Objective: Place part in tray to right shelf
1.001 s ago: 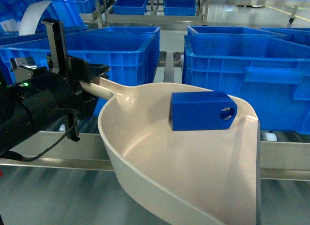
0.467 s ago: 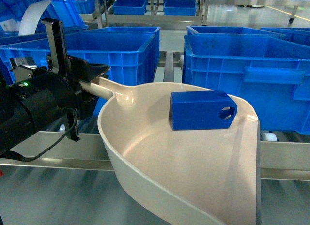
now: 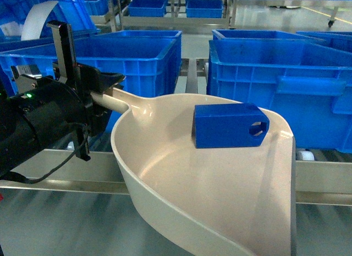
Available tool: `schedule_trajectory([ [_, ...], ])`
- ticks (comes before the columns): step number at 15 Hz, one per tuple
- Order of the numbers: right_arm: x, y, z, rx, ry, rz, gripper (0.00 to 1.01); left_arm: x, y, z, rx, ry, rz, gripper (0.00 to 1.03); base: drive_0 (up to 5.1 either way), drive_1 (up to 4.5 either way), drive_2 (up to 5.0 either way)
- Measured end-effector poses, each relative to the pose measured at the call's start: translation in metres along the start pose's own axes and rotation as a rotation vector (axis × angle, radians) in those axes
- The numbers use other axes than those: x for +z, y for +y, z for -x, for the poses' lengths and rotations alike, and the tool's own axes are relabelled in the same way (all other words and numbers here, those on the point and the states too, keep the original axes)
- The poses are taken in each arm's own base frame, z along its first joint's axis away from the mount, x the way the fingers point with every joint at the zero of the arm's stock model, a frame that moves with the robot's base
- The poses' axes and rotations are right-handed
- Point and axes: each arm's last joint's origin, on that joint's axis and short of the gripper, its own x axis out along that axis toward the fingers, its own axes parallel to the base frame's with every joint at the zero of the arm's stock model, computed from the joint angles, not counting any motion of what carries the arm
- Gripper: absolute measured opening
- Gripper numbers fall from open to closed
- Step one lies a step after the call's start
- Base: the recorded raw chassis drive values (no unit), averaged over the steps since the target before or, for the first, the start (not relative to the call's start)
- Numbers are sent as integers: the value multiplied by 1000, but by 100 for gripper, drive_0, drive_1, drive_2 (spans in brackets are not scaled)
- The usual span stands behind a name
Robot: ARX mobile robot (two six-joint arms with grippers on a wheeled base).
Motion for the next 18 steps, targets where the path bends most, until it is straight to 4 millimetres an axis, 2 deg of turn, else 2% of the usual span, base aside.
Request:
schedule_trajectory([
  [18, 0, 0, 0, 0, 0, 0, 98, 0, 0, 0, 0, 0, 0, 12, 0, 0, 0],
])
